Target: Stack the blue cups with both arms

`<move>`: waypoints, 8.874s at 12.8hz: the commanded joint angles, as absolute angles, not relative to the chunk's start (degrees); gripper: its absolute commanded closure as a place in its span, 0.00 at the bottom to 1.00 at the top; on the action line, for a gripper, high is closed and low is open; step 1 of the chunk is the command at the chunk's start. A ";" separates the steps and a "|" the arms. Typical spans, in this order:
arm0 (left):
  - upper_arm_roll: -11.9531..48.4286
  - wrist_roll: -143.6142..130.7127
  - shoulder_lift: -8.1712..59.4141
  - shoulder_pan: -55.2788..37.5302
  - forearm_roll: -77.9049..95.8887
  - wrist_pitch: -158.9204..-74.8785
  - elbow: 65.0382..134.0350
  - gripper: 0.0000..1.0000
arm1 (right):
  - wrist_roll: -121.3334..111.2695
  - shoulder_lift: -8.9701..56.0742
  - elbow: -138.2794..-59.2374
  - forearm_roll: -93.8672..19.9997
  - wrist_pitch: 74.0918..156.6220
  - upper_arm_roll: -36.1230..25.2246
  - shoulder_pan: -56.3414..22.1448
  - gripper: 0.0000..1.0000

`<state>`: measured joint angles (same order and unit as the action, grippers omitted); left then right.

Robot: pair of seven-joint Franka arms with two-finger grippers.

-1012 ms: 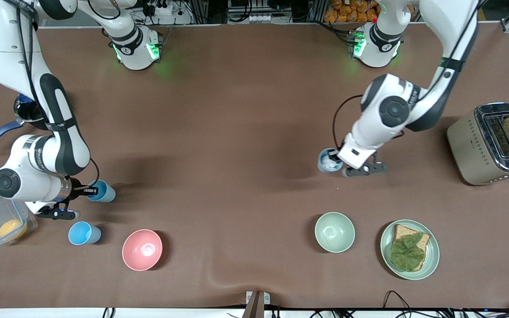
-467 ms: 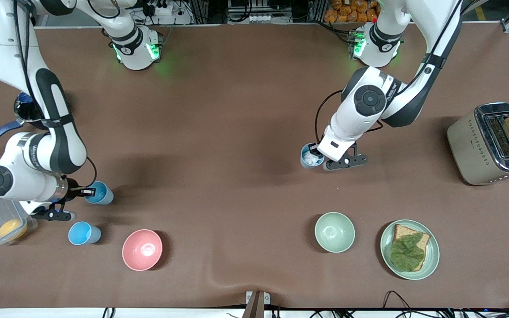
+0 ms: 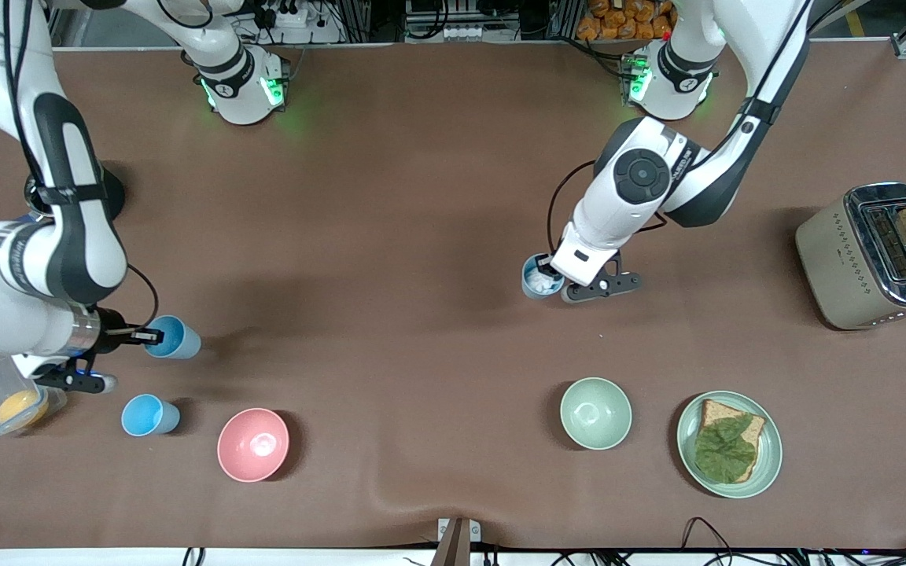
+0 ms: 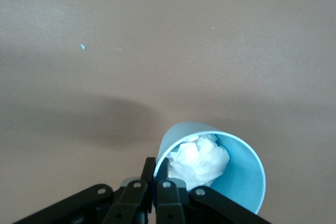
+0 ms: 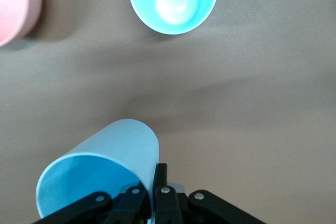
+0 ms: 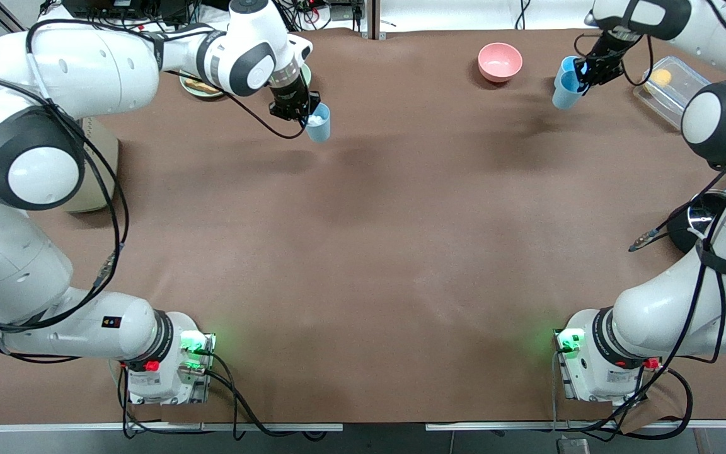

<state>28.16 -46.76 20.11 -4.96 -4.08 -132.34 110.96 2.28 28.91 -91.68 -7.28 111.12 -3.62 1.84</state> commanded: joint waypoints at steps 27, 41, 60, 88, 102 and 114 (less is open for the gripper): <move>27.33 -74.26 35.50 -20.39 -14.41 -135.79 98.17 1.00 | 60.20 14.15 -88.06 -23.99 95.27 -2.72 -13.18 1.00; 24.96 -81.47 39.29 -25.05 -20.04 -140.19 97.38 0.04 | 68.46 13.71 -95.97 -29.27 109.42 -2.46 -18.63 1.00; 25.49 -26.76 6.51 10.44 -2.82 -111.46 97.21 0.00 | 84.90 23.90 -100.37 -14.94 127.79 -2.46 -41.48 1.00; 9.49 -10.64 5.80 1.49 -1.58 -90.62 85.96 0.00 | 62.80 14.70 -97.73 -8.96 106.99 -6.59 -36.41 0.00; 9.49 -10.55 5.89 1.41 -1.67 -90.62 85.78 0.00 | -2.97 -0.42 -91.85 -6.24 84.39 -5.37 -3.80 0.00; 9.49 -10.55 5.36 1.84 -1.23 -90.53 85.69 0.00 | -2.37 -3.78 -91.85 -4.92 84.37 -2.11 1.32 0.00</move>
